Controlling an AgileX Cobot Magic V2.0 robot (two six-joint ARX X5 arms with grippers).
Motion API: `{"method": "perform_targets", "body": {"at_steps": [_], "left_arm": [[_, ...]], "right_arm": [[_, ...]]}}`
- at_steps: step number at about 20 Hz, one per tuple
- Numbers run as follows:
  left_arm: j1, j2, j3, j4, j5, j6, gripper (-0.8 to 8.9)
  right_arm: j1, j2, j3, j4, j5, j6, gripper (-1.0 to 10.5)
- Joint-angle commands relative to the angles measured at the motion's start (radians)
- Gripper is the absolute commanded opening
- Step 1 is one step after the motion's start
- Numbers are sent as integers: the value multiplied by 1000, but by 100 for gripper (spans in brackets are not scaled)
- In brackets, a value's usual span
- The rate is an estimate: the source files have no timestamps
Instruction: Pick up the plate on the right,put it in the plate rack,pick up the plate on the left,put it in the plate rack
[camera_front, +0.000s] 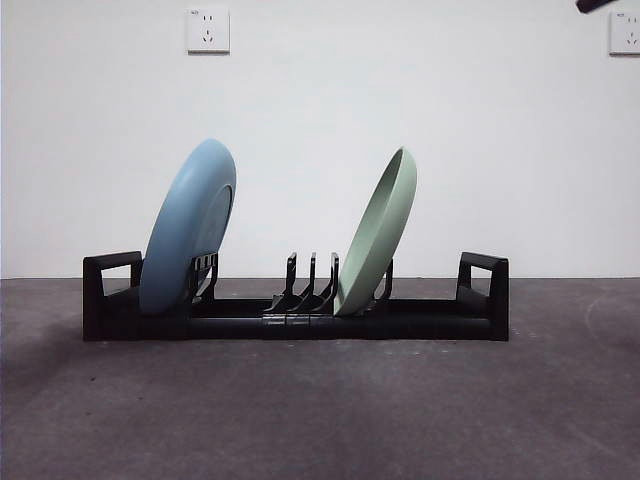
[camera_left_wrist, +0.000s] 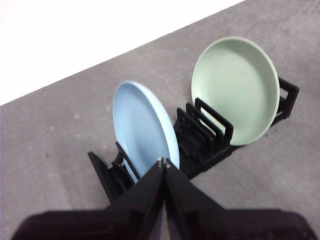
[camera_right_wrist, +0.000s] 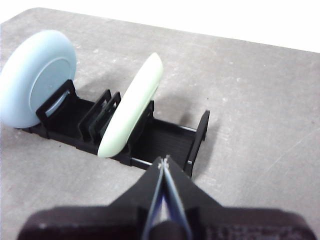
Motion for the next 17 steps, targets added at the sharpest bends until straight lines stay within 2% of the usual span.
{"method": "perform_targets", "body": {"at_steps": [1, 4, 6, 8, 17], "left_arm": [[3, -102, -131, 52, -2, -6, -7], [3, -229, -252, 80, -2, -19, -7], [3, -266, -266, 77, 4, -19, -5], [2, -267, -263, 65, 3, -26, -4], [2, -211, -263, 55, 2, -26, -4]], "right_arm": [[1, -92, -111, 62, 0, 29, -12], [1, -217, -233, 102, 6, 29, -12], [1, -251, -266, 82, 10, 29, -12], [1, -241, -266, 76, 31, 53, 5], [0, -222, -266, 70, 33, 53, 5]]}}
